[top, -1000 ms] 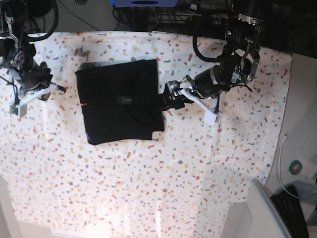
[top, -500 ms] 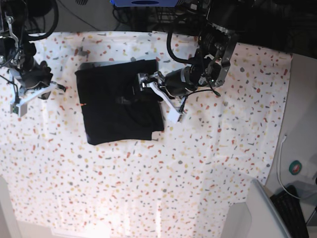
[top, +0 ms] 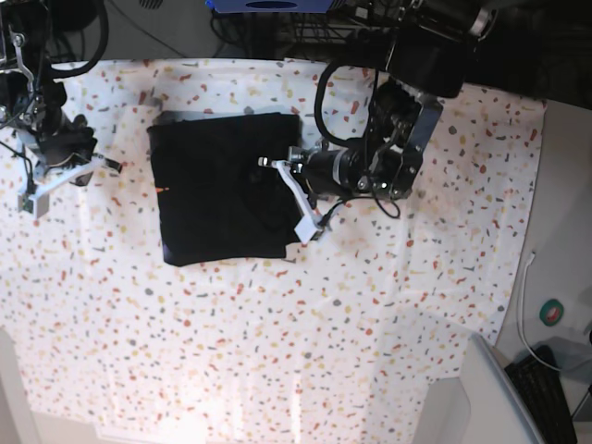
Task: Layout the t-shirt on the table in an organized manner, then fold the t-shirt properly
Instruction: 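Grasp the folded shirt's edge with the left gripper, then rotate and drag the folded shirt square with the left gripper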
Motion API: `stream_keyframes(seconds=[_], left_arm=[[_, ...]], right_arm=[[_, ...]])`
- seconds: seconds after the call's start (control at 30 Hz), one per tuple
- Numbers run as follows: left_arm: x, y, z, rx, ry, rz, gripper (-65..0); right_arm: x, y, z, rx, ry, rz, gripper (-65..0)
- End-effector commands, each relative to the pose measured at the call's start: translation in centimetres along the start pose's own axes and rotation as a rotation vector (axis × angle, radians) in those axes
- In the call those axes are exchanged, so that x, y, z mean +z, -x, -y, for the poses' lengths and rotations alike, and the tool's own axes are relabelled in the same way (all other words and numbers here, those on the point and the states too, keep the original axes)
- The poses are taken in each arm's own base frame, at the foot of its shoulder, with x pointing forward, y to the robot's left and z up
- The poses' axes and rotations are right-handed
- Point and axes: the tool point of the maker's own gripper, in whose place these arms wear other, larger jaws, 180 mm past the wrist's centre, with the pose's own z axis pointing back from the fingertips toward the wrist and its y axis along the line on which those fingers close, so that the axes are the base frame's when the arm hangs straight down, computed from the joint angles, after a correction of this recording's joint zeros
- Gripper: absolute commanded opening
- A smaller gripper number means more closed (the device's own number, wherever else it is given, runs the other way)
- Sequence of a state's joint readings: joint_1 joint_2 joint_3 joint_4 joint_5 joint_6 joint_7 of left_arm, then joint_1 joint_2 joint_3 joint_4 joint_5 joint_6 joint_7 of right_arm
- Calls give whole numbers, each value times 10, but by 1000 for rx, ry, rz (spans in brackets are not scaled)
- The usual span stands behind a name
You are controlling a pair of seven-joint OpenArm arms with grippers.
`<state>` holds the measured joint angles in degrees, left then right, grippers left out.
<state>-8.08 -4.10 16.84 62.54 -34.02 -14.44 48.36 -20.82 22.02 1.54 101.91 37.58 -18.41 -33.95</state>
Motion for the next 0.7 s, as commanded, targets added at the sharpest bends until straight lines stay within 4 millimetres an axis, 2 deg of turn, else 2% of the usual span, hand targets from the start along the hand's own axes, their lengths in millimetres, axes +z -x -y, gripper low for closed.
stream_keyframes(seconds=[0.0, 0.17, 0.23, 0.4, 0.5, 0.57, 0.67], left_arm=[[5, -7, -11, -88, -60, -33, -650], [17, -13, -45, -541, -265, -205, -650], [19, -16, -51, -689, -320, -254, -650], [10, -31, -41, -1126, -426, -311, -650], [-3, -28, -27, -1410, -423, -286, -650], [-8, -32, -19, -1531, -419, -243, -650], [-13, -39, -5, -1625, -406, -180, -650]], right_arm=[[3, -20, 10, 4, 21, 66, -650], [3, -30, 37, -33, 82, 125, -650], [4, -34, 45, -47, 102, 134, -650], [5, -35, 49, -53, 108, 137, -650], [4, -23, 46, -70, 105, 117, -650], [4, -20, 46, -74, 106, 110, -650], [5, -13, 48, -74, 111, 95, -650]])
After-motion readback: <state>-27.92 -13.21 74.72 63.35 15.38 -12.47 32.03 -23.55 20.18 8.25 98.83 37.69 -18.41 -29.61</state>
